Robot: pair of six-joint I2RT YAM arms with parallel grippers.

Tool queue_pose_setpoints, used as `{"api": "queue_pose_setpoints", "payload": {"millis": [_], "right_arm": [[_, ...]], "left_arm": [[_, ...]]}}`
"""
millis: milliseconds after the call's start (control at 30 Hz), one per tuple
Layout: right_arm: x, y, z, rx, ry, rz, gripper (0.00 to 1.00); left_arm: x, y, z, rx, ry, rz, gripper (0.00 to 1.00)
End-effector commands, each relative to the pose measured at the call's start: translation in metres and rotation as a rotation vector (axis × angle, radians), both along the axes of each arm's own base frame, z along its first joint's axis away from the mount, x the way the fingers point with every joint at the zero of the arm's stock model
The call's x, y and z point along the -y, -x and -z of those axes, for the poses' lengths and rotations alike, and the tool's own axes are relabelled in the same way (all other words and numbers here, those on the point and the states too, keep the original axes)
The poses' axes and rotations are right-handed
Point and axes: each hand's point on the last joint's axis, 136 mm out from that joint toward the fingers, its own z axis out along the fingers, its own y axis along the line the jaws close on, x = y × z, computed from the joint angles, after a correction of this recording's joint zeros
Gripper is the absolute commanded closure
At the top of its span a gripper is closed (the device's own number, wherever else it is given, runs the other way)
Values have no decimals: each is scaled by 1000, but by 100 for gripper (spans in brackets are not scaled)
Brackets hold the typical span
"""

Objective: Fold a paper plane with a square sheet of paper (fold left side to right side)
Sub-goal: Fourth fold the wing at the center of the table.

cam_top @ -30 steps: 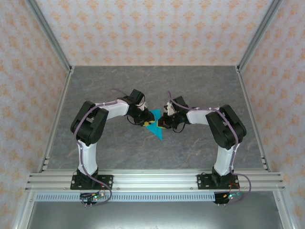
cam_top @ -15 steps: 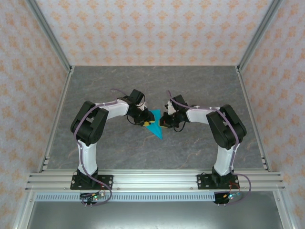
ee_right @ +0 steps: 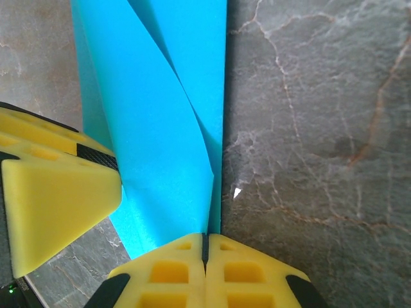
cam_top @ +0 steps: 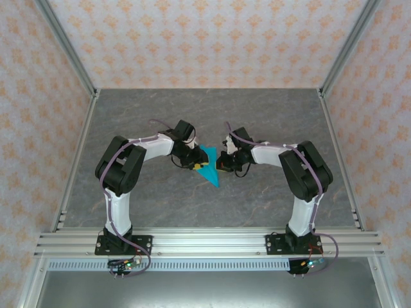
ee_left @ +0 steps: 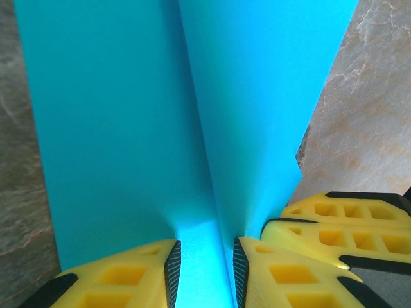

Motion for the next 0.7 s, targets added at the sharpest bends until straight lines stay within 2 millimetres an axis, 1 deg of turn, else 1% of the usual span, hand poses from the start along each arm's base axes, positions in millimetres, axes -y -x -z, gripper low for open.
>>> {"api": "queue_pose_setpoints", "payload": {"millis": [0,200,333,533,567,600,633,667], "right_arm": [[9,-1,-3,23,46,7,100],[13,5,7,-1,80,-9,100],[15,10,19,-29,118,-16,100],[25,19,30,-68,185,-15,100],[26,20,31,-72,191,-15,100],[27,20,33,-77,194,-16,100],[27,21,34,-79,196,-18,100],[26,22,34,-81,197,-19,100]], "left_arm": [[0,-3,5,2,-22,-10,69],[1,-4,3,3,-15,-11,69],[5,-8,-7,21,12,-12,68],[7,-18,-45,102,29,-2,67],[8,-20,-47,107,30,-1,67],[10,-22,-60,133,45,0,67],[11,-24,-68,149,58,2,67],[13,-25,-71,152,68,5,68]]}}
